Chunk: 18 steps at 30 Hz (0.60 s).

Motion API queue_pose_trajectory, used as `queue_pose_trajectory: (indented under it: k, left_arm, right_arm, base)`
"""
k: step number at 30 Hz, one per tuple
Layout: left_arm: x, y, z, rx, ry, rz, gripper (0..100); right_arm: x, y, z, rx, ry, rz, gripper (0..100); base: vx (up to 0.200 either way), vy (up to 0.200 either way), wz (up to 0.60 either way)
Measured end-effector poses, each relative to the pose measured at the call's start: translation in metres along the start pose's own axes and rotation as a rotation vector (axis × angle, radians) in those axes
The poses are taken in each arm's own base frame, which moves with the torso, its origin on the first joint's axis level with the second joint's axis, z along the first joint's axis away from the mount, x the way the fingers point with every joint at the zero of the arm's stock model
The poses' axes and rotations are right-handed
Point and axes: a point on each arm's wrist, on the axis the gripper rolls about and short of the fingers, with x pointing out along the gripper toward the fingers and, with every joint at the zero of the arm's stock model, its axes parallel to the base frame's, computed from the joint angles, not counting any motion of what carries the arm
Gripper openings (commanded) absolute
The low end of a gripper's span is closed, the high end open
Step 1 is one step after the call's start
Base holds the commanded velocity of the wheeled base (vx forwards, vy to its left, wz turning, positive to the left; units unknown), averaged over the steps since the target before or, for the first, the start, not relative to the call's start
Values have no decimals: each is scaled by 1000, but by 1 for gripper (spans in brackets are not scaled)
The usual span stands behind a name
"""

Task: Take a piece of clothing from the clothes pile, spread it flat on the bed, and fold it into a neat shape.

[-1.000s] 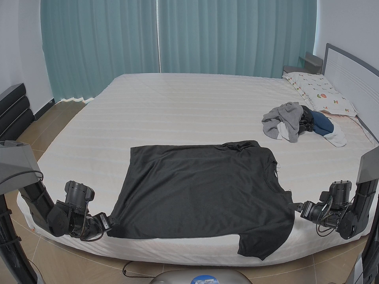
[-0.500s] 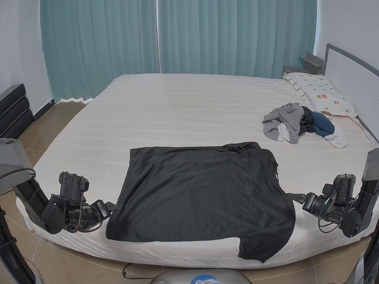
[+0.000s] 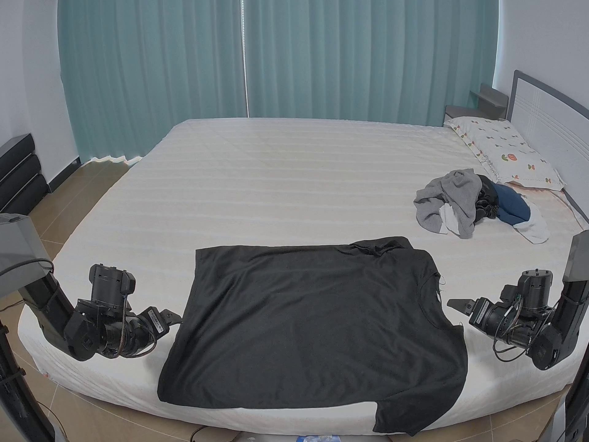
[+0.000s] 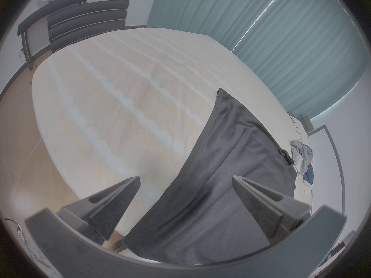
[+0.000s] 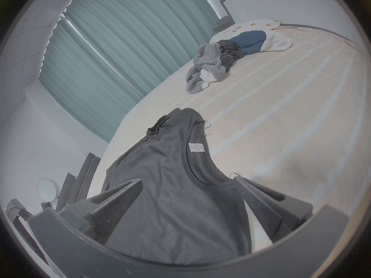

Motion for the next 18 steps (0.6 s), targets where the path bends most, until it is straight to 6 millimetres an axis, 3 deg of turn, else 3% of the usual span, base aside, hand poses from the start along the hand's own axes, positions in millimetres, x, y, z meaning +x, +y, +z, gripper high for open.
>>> queue_pose_trajectory:
  k: [10,18]
  left_arm:
    - [0,0,0,-5,1,1,100]
    - [1,-2,3,-44,-7,-7,100]
  right_arm:
    - [1,1,-2,7,7,2,100]
    - [1,1,-2,7,8,3,100]
  base:
    - [0,0,0]
    - [0,200,0]
